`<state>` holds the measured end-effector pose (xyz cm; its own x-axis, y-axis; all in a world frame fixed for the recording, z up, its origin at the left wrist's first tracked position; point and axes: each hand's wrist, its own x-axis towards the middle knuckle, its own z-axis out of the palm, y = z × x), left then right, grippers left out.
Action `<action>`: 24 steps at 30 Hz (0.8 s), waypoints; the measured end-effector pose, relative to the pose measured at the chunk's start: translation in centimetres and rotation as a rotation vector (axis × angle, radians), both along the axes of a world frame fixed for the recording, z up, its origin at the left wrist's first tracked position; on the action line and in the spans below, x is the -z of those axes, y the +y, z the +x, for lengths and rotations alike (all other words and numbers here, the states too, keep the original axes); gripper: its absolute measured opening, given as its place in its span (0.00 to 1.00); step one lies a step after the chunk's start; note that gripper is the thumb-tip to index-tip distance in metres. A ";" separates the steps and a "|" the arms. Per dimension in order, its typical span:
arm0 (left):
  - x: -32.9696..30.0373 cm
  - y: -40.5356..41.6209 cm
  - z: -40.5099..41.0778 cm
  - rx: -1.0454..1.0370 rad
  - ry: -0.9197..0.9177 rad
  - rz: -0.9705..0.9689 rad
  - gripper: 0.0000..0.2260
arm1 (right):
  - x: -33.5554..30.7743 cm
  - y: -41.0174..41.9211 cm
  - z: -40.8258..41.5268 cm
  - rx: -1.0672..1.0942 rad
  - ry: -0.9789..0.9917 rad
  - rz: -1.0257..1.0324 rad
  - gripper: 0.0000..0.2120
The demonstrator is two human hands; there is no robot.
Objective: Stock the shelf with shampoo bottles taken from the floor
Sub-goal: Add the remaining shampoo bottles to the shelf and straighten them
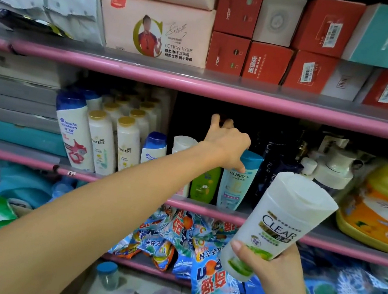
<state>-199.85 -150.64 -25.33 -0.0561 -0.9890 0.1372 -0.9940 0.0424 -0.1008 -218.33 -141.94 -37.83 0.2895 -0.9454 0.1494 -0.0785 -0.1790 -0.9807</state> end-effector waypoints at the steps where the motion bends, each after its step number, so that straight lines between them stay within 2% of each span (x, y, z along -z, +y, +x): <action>1: -0.3 0.4 0.2 0.006 0.025 0.003 0.25 | -0.3 0.1 0.1 -0.007 0.002 -0.006 0.30; 3: -0.9 1.6 0.5 0.045 0.183 -0.068 0.23 | -0.9 0.3 0.2 -0.030 0.010 -0.014 0.31; 6: -0.3 5.4 1.7 0.157 0.642 -0.208 0.16 | -1.6 0.6 0.5 -0.073 0.020 -0.048 0.35; 8: 0.9 8.9 3.3 0.271 0.844 -0.015 0.18 | -2.4 1.1 1.3 -0.087 0.009 -0.091 0.33; 10: 2.6 12.0 4.9 0.300 0.933 0.379 0.28 | -3.3 1.5 2.8 -0.146 -0.072 -0.147 0.30; 11: 3.5 13.2 5.4 0.285 0.984 0.520 0.32 | -3.7 1.7 3.8 -0.169 -0.121 -0.165 0.30; 12: 4.4 14.0 5.6 0.265 1.043 0.570 0.36 | -4.2 1.9 4.9 -0.180 -0.162 -0.174 0.30; 14: 5.8 14.7 5.3 0.224 1.169 0.461 0.39 | -5.0 2.4 7.3 -0.181 -0.243 -0.161 0.31; 16: 6.5 14.6 5.0 0.186 1.263 0.265 0.36 | -5.6 2.7 9.5 -0.175 -0.292 -0.148 0.25; 18: 6.3 14.4 5.7 0.151 1.190 0.130 0.28 | -6.3 2.6 10.5 -0.174 -0.290 -0.139 0.22; 20: 5.5 14.5 7.5 0.111 0.988 0.068 0.21 | -7.4 1.6 9.9 -0.143 -0.278 -0.141 0.24; 22: 4.4 14.6 9.1 0.136 0.793 0.081 0.19 | -8.5 0.0 7.6 -0.125 -0.269 -0.120 0.28; 24: 3.1 14.9 11.2 0.174 0.681 0.104 0.18 | -9.7 -1.2 5.7 -0.181 -0.249 -0.071 0.29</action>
